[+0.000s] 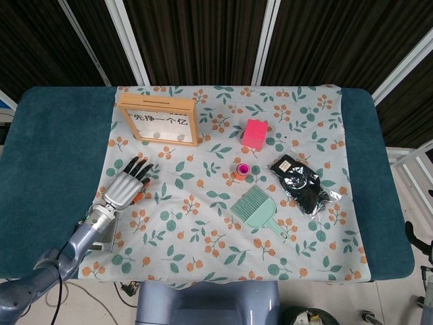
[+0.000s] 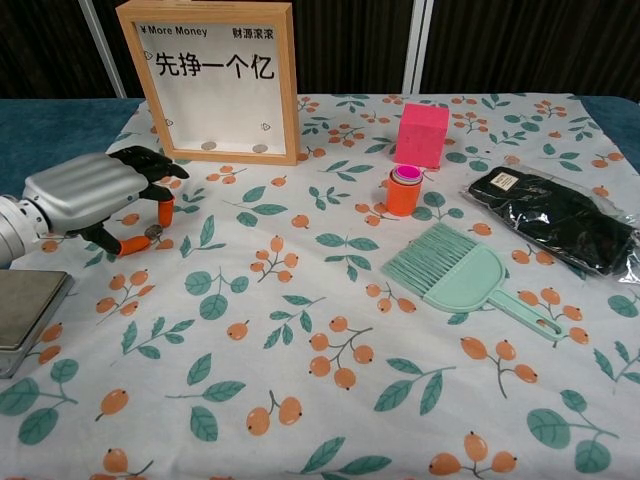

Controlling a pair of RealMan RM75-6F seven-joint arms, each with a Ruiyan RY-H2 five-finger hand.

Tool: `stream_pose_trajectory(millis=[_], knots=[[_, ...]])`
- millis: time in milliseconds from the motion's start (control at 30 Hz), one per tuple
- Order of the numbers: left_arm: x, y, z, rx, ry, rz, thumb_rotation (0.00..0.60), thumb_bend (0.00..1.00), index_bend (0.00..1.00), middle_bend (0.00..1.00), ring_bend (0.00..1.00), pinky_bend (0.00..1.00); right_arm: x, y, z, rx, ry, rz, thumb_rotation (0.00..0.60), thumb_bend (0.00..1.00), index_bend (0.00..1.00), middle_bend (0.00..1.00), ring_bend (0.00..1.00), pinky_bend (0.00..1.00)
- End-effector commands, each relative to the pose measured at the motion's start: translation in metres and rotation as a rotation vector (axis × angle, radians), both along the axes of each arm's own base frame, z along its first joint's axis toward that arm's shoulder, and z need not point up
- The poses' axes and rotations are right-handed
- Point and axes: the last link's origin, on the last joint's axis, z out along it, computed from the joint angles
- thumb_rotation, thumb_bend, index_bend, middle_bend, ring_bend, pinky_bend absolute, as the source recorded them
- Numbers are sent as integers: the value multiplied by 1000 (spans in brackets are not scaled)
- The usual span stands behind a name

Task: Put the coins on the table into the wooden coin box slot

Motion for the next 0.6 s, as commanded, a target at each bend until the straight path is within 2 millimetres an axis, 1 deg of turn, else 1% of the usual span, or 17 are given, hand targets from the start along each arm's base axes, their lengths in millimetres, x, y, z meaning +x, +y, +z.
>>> stream_pose_trajectory(millis=[33,267,433,600], knots=[[0,0,0,-5,1,3,600,350,533,91,0,0,0,0,0,-1,0,0,600,394,212,46,12,0],[-2,0,-3,-18,21,12,600,372,459,90,0,0,0,0,0,-1,-2,-2,600,394,212,46,12,0],[-3,0,-3,-22,33,17,600,373,381,88,0,0,0,0,0,-1,-1,-2,600,395,212,46,12,0],[-2,-1,-1,-15,34,11,600,382,337,86,0,0,0,0,0,2,-1,-2,600,395,212,46,12,0]])
